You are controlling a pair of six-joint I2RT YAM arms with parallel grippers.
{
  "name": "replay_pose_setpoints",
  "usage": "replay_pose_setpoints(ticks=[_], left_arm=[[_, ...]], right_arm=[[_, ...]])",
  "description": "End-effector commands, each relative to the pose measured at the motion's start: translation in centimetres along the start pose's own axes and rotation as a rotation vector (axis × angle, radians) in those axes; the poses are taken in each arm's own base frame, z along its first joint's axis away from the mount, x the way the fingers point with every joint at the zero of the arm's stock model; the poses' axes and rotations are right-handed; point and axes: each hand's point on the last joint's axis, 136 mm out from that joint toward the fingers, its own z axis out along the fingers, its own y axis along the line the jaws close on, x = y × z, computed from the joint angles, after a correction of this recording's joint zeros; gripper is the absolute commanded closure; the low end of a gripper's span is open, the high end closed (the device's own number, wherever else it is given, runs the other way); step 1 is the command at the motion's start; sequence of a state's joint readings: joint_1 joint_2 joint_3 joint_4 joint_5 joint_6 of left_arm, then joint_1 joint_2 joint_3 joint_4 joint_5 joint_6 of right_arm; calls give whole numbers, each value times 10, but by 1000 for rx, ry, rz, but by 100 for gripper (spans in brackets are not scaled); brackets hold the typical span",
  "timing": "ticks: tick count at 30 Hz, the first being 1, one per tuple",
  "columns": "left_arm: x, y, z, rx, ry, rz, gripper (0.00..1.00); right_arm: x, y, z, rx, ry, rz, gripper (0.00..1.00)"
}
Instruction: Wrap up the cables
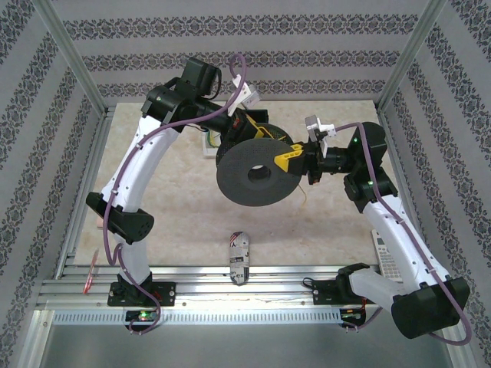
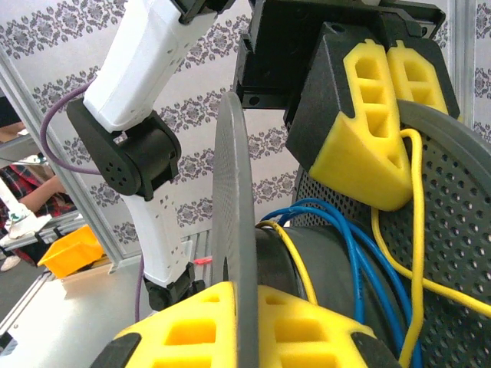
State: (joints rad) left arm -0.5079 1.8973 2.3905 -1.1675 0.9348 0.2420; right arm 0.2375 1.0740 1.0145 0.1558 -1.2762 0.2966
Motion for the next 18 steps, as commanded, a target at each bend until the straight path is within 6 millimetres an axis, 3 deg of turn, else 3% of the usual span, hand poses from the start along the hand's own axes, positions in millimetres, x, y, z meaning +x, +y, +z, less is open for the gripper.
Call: replay_pose_setpoints(ticks=[1, 5, 7, 12, 18], left_arm=[[-19, -2, -12, -38, -61, 3, 84], [-14, 2, -30, -80, -71, -2, 47], [-12, 5, -43, -102, -97, -10, 36], [-6, 8, -73, -143, -187, -25, 21], [17, 13, -69, -132, -215, -72, 17]], right_arm=[[-12, -12, -3, 88, -40, -60, 100], [-22, -11, -10, 94, -52, -80, 100], [-27, -10, -12, 95, -56, -90, 100], [-34, -8, -15, 93, -63, -103, 100], [-39, -6, -15, 81, -72, -105, 100]])
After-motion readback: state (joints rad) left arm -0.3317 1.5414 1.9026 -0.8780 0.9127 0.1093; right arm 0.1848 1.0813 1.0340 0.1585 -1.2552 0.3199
